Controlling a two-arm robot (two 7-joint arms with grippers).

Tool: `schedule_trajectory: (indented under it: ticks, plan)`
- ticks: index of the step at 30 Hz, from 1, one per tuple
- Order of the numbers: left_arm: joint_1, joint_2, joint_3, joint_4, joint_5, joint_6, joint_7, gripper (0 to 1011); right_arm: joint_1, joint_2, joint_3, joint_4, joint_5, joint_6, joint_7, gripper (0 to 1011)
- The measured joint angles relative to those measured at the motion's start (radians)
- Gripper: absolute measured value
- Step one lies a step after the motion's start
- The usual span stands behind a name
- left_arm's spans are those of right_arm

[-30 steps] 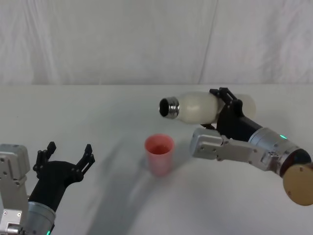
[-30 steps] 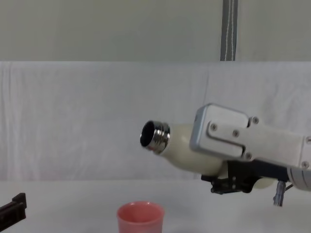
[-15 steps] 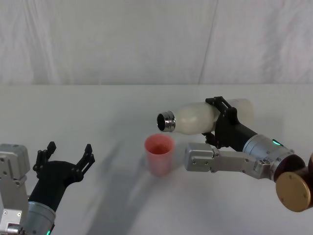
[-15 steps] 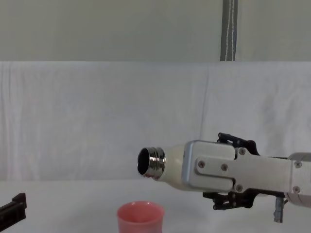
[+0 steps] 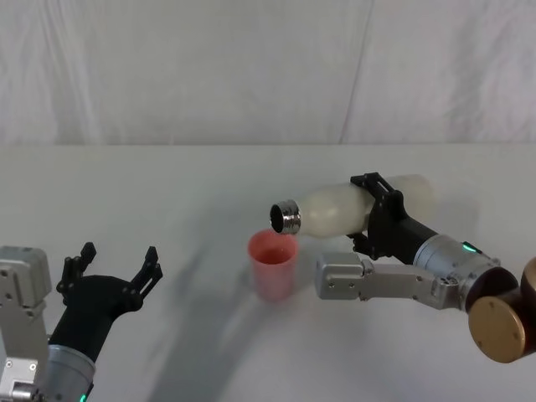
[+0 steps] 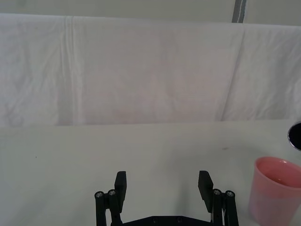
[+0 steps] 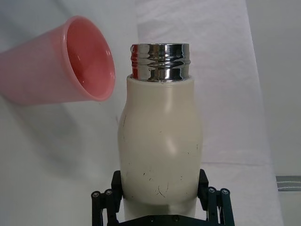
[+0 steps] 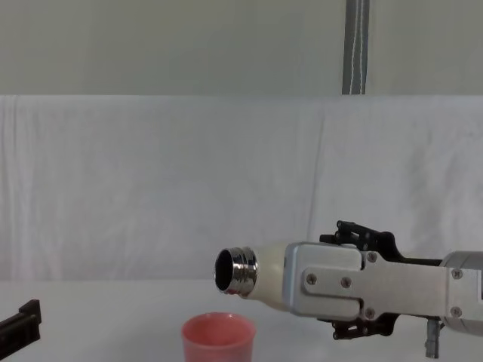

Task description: Grasp the thermos with one hand and pour water into the cup lid.

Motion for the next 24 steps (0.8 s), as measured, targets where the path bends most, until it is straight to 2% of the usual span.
schedule_trajectory:
  ticks: [24]
  plan:
    - [0.000, 0.000, 0.000, 0.000, 0.000, 0.000, 0.000, 1001, 0.016, -0.010, -0.015, 0.034, -0.055, 0.009, -0.047, 951]
